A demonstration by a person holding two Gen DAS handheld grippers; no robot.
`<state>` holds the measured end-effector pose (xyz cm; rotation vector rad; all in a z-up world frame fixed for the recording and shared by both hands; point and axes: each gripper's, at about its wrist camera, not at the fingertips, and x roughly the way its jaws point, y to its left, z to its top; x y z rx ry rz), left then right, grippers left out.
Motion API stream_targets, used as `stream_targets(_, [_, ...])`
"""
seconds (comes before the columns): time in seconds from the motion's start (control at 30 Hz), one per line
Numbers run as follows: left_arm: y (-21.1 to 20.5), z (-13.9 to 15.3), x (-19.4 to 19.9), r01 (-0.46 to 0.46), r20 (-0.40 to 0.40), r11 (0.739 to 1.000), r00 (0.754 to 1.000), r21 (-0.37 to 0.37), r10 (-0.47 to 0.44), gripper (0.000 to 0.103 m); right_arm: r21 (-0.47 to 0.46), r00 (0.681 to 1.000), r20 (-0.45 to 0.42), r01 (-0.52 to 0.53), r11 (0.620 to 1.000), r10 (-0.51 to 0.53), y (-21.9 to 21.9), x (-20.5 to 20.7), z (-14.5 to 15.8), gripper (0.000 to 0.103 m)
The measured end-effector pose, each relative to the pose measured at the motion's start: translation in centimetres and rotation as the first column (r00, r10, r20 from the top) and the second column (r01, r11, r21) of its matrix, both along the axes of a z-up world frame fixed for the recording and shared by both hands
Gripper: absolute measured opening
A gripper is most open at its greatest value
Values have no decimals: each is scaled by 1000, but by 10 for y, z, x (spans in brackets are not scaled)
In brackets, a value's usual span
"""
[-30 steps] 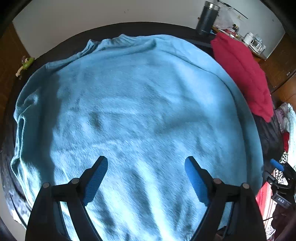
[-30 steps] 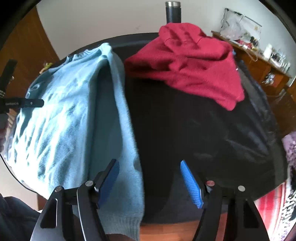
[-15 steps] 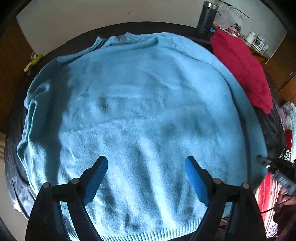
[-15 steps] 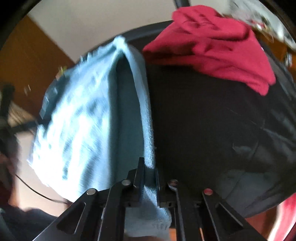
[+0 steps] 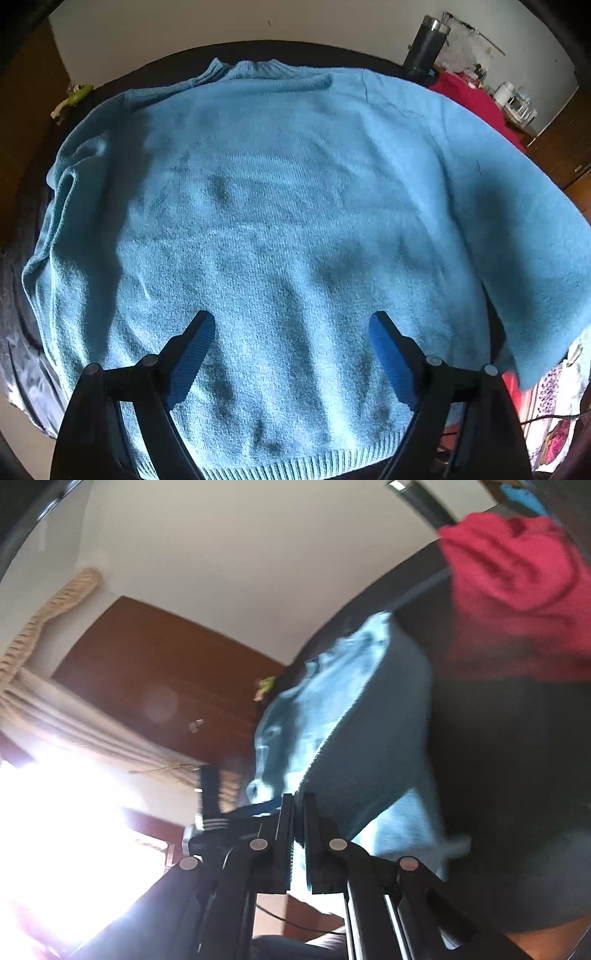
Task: Fold clothes
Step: 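Lift the held side edge with the right gripper and fold it over the back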
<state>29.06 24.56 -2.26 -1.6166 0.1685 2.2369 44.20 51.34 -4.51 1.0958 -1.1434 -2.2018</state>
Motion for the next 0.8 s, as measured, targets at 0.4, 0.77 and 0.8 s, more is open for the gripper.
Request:
stream_targets(0.4, [-54,-16,-6,-150,41,989,988,10,149,88,-25,989,101,-107,994,109,-64,-87,-18,7])
stream_targets(0.77, [-40,-24,-6,-131,73,986,990,99,125,88,72,993,105,-65,995,58,-40,-74,-44,79])
stream_targets(0.8, [-31,-22,-3,-106,58,988,993,111,100,88,68,993,115,-45,997,37,-32,-72,-47,79])
